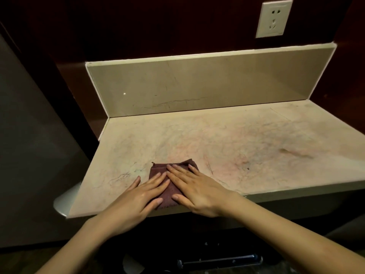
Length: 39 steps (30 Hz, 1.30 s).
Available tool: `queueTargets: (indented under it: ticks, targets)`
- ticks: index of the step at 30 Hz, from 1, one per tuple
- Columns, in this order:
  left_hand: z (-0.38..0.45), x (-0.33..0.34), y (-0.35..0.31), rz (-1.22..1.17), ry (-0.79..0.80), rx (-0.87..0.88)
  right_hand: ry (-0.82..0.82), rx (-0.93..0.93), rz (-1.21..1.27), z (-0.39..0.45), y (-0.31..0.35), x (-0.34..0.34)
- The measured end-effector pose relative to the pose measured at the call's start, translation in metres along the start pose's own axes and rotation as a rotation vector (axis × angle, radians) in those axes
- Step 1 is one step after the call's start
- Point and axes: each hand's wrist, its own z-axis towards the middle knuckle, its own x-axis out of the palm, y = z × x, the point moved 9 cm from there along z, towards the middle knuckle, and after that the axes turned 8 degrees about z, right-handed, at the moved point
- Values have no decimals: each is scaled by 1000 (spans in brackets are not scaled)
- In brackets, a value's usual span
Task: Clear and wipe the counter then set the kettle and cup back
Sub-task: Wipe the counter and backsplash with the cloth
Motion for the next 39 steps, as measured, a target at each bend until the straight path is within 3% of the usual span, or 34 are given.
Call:
queueTargets:
  ticks: [13,19,28,39]
  targets:
    - [125,-1,-146,28,-18,84,21,115,-14,-123,-137,-44]
    - [147,5,-191,37,-20,125,21,141,-14,-167,-165,-49]
    - [149,-1,-186,48,-2,84,37,119,2,-157,-169,-50]
    - [198,-20,-119,56,-10,58,46,130,12,-84,-205,-66]
